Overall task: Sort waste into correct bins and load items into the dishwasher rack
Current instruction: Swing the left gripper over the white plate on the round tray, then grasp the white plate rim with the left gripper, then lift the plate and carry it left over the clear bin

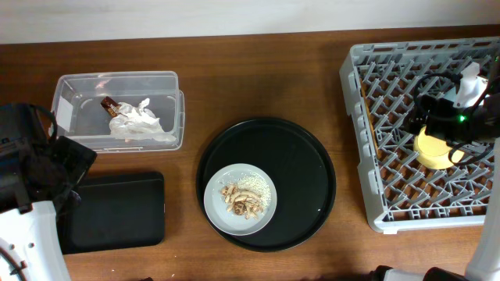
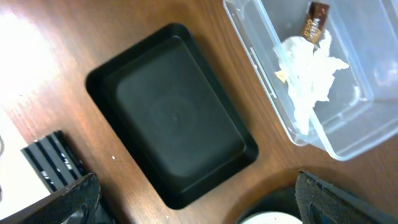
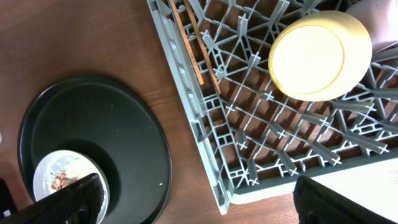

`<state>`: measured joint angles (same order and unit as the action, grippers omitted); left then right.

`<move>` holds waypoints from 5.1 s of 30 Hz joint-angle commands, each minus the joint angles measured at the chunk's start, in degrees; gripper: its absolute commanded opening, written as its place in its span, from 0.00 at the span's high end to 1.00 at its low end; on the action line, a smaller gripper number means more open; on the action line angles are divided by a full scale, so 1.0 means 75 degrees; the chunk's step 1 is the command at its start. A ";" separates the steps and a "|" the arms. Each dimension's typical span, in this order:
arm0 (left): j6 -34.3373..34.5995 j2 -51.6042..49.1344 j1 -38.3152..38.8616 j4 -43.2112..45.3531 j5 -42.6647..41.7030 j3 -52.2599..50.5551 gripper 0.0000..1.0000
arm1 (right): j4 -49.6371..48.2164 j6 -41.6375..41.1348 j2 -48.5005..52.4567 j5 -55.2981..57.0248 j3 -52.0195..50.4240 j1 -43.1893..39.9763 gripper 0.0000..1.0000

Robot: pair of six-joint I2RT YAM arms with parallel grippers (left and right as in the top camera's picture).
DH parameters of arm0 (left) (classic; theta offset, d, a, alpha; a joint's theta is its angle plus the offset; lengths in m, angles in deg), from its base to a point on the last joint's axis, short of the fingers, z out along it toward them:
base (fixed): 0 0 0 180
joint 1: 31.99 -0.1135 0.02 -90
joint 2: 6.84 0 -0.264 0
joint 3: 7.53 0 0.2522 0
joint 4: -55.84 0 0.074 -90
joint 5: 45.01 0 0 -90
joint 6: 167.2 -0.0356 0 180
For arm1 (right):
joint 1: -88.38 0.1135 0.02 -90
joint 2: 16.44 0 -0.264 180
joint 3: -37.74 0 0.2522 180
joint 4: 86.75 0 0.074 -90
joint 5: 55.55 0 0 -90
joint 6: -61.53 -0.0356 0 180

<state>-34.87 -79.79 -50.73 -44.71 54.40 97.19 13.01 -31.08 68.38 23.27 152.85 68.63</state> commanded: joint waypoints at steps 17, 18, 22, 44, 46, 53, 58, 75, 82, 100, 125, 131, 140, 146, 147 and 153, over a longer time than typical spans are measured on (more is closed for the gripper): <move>-0.1381 0.0026 0.3008 -0.0178 -0.4060 -0.0044 0.01 | 0.0017 -0.0003 0.0026 0.0099 -0.0006 -0.0035 0.01; -0.1504 -0.0067 0.3526 -0.0006 -0.3870 -0.0044 0.01 | 0.0017 -0.0003 0.0026 0.0099 -0.0006 -0.0035 0.01; -0.1696 -0.0889 0.5068 0.0009 -0.2882 0.0064 0.01 | 0.0017 -0.0003 0.0026 0.0099 -0.0006 -0.0035 0.01; -0.1638 -0.3459 0.7239 0.1285 -0.2532 0.1309 0.01 | 0.0017 -0.0003 0.0026 0.0099 -0.0006 -0.0035 0.01; -0.1632 -0.3643 0.7793 0.1294 -0.2238 0.1250 0.01 | 0.0017 -0.0003 0.0026 0.0099 -0.0006 -0.0035 0.01; -0.0953 -0.4613 0.9122 0.1311 -0.1244 0.1247 0.01 | 0.0020 -0.0003 0.0026 0.0099 -0.0006 -0.0035 0.01; -0.0405 -0.5418 0.9369 0.1346 -0.1268 0.1247 0.01 | 0.0017 -0.0003 0.0026 0.0099 -0.0006 -0.0035 0.01; 0.2299 -0.6566 0.9742 0.1556 -0.0845 0.1247 0.01 | 0.0017 -0.0003 0.0026 0.0099 -0.0006 -0.0035 0.01; 0.2326 -0.6566 0.9238 0.1580 -0.0761 0.1037 0.01 | 0.0017 -0.0003 0.0026 0.0099 -0.0006 -0.0035 0.01; 0.2326 -0.6566 0.9480 0.2868 -0.0423 0.0411 0.02 | 0.0020 -0.0003 0.0026 0.0099 -0.0006 -0.0035 0.01; 0.2326 -0.7175 0.9935 0.2964 0.0163 0.0248 0.42 | 0.0020 -0.0003 0.0026 0.0099 -0.0006 -0.0035 0.01; 0.2326 -0.7175 0.9935 0.2850 0.0216 0.0248 0.53 | 0.0020 -0.0003 0.0026 0.0099 -0.0006 -0.0035 0.02; 0.2326 -0.7175 0.9935 0.2827 0.0219 0.0248 0.71 | 0.0020 -0.0003 0.0026 0.0099 -0.0006 -0.0035 0.01; 0.2326 -0.7175 0.9935 0.2815 0.0216 0.0248 0.82 | 0.0017 -0.0003 0.0026 0.0099 -0.0006 -0.0035 0.01; 0.2326 -0.7175 0.9935 0.2815 0.0213 0.0248 0.82 | 0.0017 -0.0003 0.0026 0.0099 -0.0006 -0.0035 0.01; 0.2326 -0.7175 0.9935 0.2774 0.0210 0.0251 0.91 | 0.0020 -0.0003 0.0026 0.0099 -0.0006 -0.0035 0.01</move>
<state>-17.58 -132.77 23.61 -23.57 55.15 99.74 13.16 -31.26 68.42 23.27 152.85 68.63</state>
